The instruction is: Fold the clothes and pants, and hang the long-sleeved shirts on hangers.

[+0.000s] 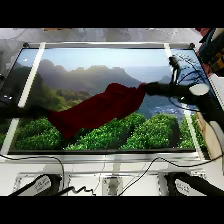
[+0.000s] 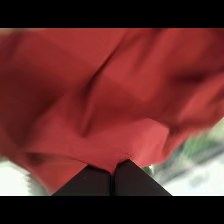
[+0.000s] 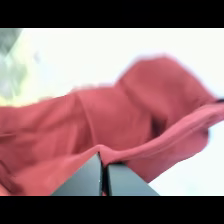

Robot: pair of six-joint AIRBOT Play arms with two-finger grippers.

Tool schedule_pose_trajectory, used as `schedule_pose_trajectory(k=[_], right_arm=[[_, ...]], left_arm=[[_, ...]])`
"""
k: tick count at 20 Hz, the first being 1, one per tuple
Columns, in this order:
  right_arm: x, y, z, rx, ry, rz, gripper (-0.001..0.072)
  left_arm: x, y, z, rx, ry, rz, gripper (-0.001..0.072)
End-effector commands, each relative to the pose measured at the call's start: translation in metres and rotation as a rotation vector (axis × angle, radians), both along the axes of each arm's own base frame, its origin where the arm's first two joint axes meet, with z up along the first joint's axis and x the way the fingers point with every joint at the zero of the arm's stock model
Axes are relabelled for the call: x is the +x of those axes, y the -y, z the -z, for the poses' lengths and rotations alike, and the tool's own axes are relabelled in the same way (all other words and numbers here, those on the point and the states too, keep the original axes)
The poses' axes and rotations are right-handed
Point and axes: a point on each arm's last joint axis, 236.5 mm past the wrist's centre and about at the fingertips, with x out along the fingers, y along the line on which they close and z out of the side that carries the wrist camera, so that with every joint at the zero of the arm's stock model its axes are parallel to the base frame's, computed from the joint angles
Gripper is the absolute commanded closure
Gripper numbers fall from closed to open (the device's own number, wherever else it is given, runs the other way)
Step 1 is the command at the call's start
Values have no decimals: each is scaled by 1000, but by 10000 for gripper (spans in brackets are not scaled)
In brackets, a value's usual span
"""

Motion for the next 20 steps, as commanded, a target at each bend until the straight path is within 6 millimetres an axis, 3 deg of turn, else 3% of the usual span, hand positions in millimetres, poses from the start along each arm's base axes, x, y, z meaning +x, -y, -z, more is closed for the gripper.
schedule_pose_trajectory(k=[1,4,6,9,13,14,16,18,20], right_arm=[[-12,14,-112,-94,286,19,702],[-57,24,-214,-158,544,52,701],[-99,27,-271,-149,676,83,702],[-171,33,-336,-137,864,127,702],[-251,53,-402,-70,1102,254,702],[-263,61,-413,-56,1145,295,702],[-264,71,-420,-42,1159,346,702],[-226,77,-402,-37,1046,372,703],[-162,83,-358,-64,845,390,703]], left_arm=[[33,19,-177,-32,483,67,687],[19,33,-281,25,767,71,687],[3,41,-328,77,899,46,687],[-27,46,-381,174,1080,-32,687],[-77,44,-438,290,1268,-189,687],[-86,40,-445,351,1291,-229,688],[-89,23,-435,473,1238,-299,688],[-80,-8,-399,573,1057,-374,688],[-67,-50,-348,614,813,-456,688]])
